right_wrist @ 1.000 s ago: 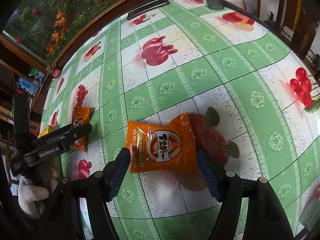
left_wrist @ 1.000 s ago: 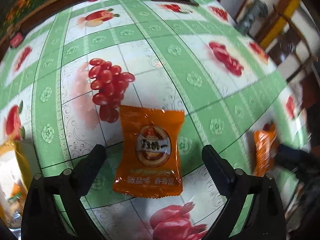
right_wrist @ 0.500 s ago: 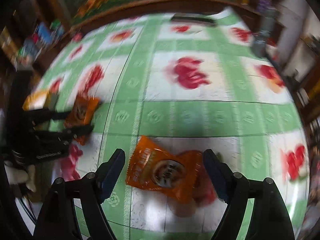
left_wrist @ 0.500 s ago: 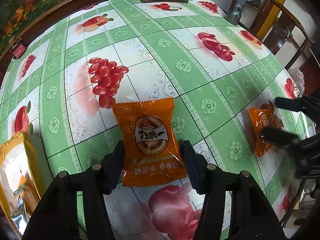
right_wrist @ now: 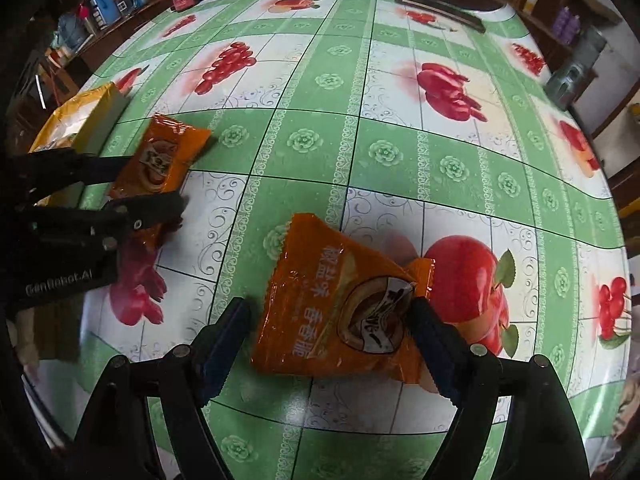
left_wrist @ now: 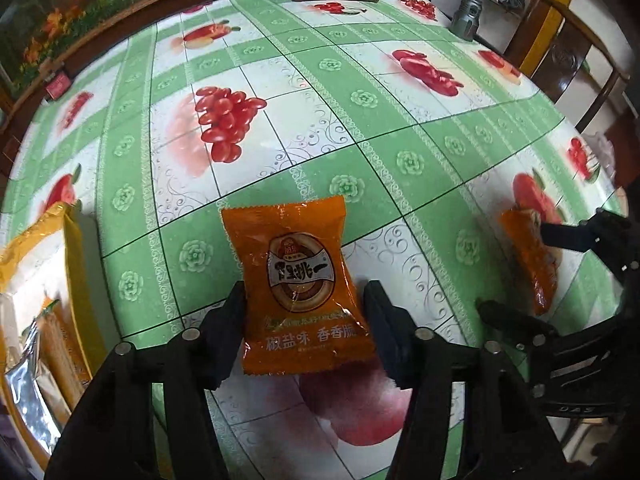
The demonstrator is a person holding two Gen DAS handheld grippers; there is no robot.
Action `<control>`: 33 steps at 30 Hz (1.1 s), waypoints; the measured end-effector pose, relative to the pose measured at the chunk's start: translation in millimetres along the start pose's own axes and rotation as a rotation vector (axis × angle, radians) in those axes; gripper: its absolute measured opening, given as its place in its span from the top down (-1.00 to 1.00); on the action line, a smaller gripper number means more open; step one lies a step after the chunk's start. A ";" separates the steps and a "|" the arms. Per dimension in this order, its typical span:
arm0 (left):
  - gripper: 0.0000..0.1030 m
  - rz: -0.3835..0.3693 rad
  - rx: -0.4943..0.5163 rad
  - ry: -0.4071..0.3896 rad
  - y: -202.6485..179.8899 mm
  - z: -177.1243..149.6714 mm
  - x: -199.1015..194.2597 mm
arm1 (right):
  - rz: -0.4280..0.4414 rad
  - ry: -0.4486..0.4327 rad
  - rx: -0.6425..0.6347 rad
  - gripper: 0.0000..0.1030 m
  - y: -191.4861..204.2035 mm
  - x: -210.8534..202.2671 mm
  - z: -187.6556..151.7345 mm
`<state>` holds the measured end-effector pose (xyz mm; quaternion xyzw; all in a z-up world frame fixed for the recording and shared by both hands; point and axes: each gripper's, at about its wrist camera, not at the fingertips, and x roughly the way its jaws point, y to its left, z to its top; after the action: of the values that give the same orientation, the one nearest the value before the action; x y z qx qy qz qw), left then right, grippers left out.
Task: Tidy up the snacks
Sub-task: 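Lift both orange packets off the tablecloth and hold them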
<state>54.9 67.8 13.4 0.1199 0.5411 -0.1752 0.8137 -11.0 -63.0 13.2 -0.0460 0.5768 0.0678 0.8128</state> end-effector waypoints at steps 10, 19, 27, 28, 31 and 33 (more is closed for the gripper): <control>-0.39 -0.007 -0.015 -0.013 -5.7 -0.1 0.3 | 0.047 -0.025 0.147 -0.08 -16.1 -9.2 5.5; -0.46 -0.011 -0.012 -0.017 -6.6 1.0 1.1 | 0.076 -0.053 0.198 0.16 -18.4 -19.1 1.8; -0.49 -0.010 -0.013 -0.017 -6.7 1.2 0.9 | 0.101 -0.068 0.236 0.23 -23.8 -28.0 -3.7; -0.49 -0.010 -0.013 -0.017 -6.7 1.3 1.0 | 0.105 -0.070 0.242 0.23 -25.3 -28.7 -4.1; -0.36 -0.010 -0.010 -0.021 -7.1 1.3 -0.3 | 0.118 -0.073 0.261 0.26 -28.7 -31.4 -6.9; -0.02 -0.017 -0.001 -0.032 -8.8 1.7 -3.9 | 0.126 -0.076 0.271 0.26 -31.0 -33.3 -8.9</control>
<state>51.3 59.8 17.6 0.1121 0.5292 -0.1834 0.8208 -25.1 -96.9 41.5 0.1029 0.5513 0.0417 0.8269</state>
